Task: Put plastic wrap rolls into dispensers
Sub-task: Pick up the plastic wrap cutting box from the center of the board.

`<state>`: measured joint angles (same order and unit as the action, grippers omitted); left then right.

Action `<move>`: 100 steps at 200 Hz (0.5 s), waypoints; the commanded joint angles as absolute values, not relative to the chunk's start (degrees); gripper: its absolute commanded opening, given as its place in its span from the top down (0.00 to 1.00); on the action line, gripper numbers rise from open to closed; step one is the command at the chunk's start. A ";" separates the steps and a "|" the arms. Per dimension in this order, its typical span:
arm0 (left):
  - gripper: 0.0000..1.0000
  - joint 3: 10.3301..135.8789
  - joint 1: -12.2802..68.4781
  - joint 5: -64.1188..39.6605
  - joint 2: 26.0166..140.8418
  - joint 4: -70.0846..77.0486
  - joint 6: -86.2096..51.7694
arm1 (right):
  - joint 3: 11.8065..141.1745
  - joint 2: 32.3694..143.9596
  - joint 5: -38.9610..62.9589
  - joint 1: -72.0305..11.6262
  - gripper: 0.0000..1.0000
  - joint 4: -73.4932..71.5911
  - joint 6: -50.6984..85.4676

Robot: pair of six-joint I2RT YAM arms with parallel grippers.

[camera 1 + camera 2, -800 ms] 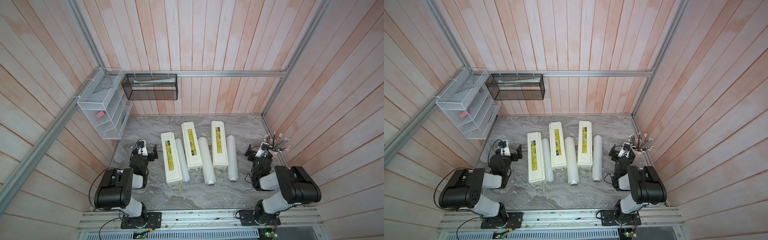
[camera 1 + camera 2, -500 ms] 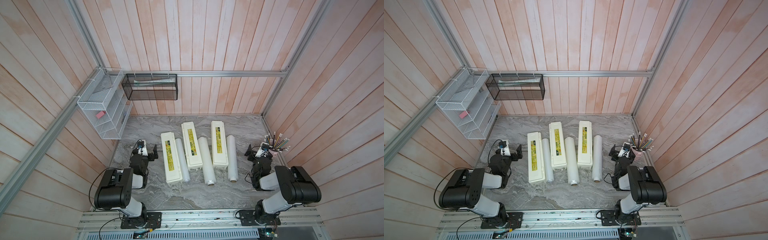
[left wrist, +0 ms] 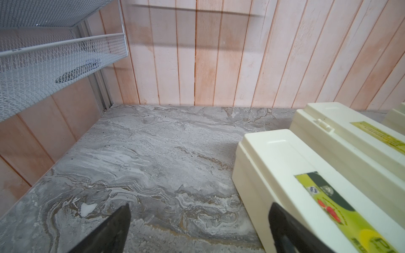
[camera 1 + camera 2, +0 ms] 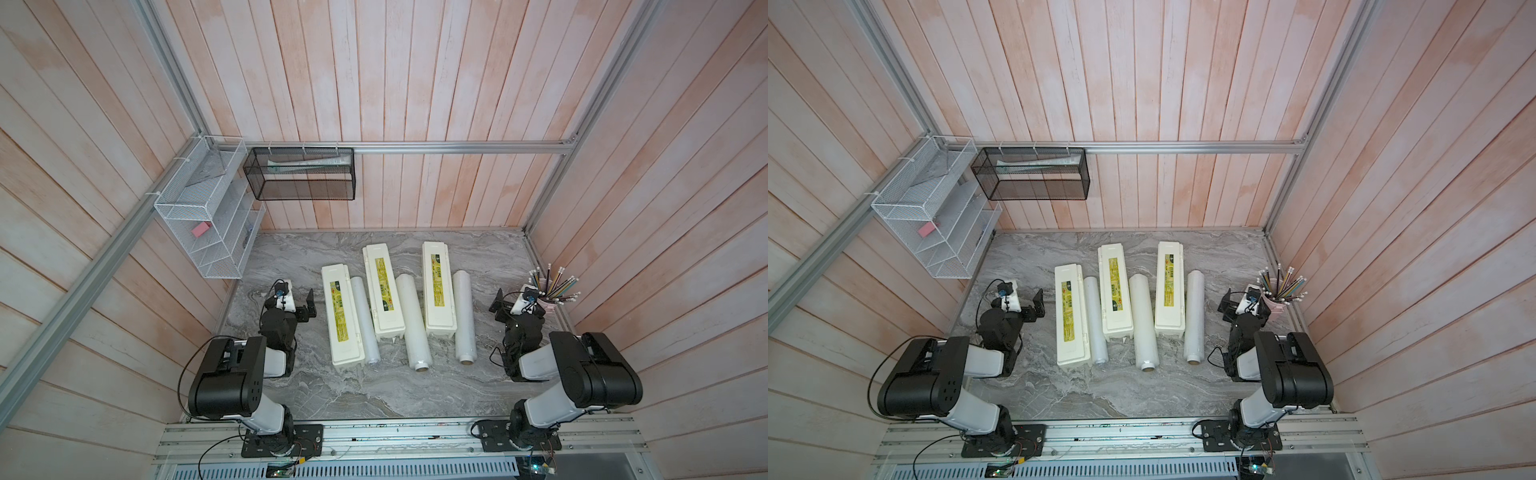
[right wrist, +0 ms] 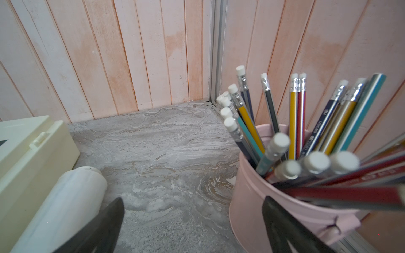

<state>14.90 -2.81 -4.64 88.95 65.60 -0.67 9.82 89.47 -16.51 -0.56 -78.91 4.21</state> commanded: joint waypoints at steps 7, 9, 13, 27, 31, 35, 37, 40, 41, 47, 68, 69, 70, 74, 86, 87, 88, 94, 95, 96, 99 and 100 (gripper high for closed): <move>0.00 16.00 -2.46 -4.75 89.58 66.70 -0.70 | 10.90 90.21 -17.21 -0.92 0.02 -80.44 3.28; 0.00 16.02 -2.46 -4.75 89.61 66.71 -0.70 | 10.90 90.23 -17.22 -0.89 0.02 -80.49 3.30; 0.00 15.95 -2.47 -4.75 89.62 66.71 -0.69 | 10.90 90.25 -17.09 -0.90 0.02 -80.39 3.18; 0.00 15.81 -2.30 -2.93 89.32 66.93 -1.15 | 10.91 90.13 -16.86 -0.96 0.02 -80.41 3.17; 0.00 15.97 -2.29 -2.36 88.67 66.17 -1.57 | 10.90 90.06 -16.70 -0.89 0.02 -80.59 3.04; 0.00 16.30 -2.29 -1.61 87.99 65.07 -1.87 | 10.98 89.65 -16.56 -1.01 0.02 -80.22 2.72; 0.00 16.40 -2.29 -1.30 87.57 64.48 -1.94 | 11.05 89.28 -16.42 -1.13 0.02 -79.91 2.63; 0.00 16.72 -2.29 -0.93 86.99 63.45 -1.87 | 11.19 88.68 -16.48 -1.25 0.02 -79.17 2.41; 0.00 16.88 -2.29 -0.86 86.78 63.28 -1.86 | 11.26 88.50 -16.54 -1.28 0.02 -78.96 2.39; 0.00 17.87 -2.01 -0.42 85.61 60.48 -1.70 | 11.97 87.01 -17.40 -1.70 0.02 -76.42 2.33; 0.00 23.37 -0.29 3.09 81.61 47.68 -0.59 | 15.01 80.51 -20.35 -2.95 0.02 -66.06 1.73; 0.00 23.68 -0.19 3.35 81.37 47.13 -0.56 | 15.19 80.24 -20.35 -3.11 0.02 -65.68 1.73; 0.00 23.93 -0.09 3.61 81.20 46.59 -0.50 | 15.33 79.98 -20.97 -3.11 0.02 -65.19 1.58; 0.00 24.96 0.33 4.85 80.42 44.61 -0.44 | 15.94 78.84 -22.25 -3.63 0.02 -63.42 1.31; 0.00 27.38 0.79 6.72 78.23 39.60 -2.75 | 18.00 75.83 -25.52 -5.39 0.02 -57.54 0.97; 0.00 27.58 0.79 6.83 78.05 39.27 -3.04 | 18.18 75.66 -25.63 -5.46 0.02 -56.94 0.97; 0.00 27.76 0.79 6.89 77.96 38.88 -3.32 | 18.45 75.36 -25.74 -5.59 0.02 -56.42 1.01; 0.00 28.95 0.86 7.25 76.97 36.43 -4.94 | 19.88 74.11 -26.70 -6.38 0.02 -52.63 1.33; 0.00 29.15 0.87 7.32 76.81 35.92 -5.50 | 20.13 73.92 -26.89 -6.48 0.02 -51.98 1.41; 0.00 29.39 0.87 7.35 76.64 35.41 -5.96 | 20.39 73.70 -27.07 -6.63 0.02 -51.39 1.54; 0.00 30.15 0.88 7.51 76.20 33.77 -7.02 | 21.45 73.26 -27.89 -7.19 0.02 -49.17 1.97; 0.00 30.41 0.88 7.58 76.07 33.19 -7.38 | 21.67 73.06 -28.05 -7.29 0.02 -48.54 2.13</move>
<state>25.96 0.43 3.14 79.75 47.09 -2.02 16.60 77.10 -21.43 -4.75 -64.01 2.26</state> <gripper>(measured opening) 0.998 0.981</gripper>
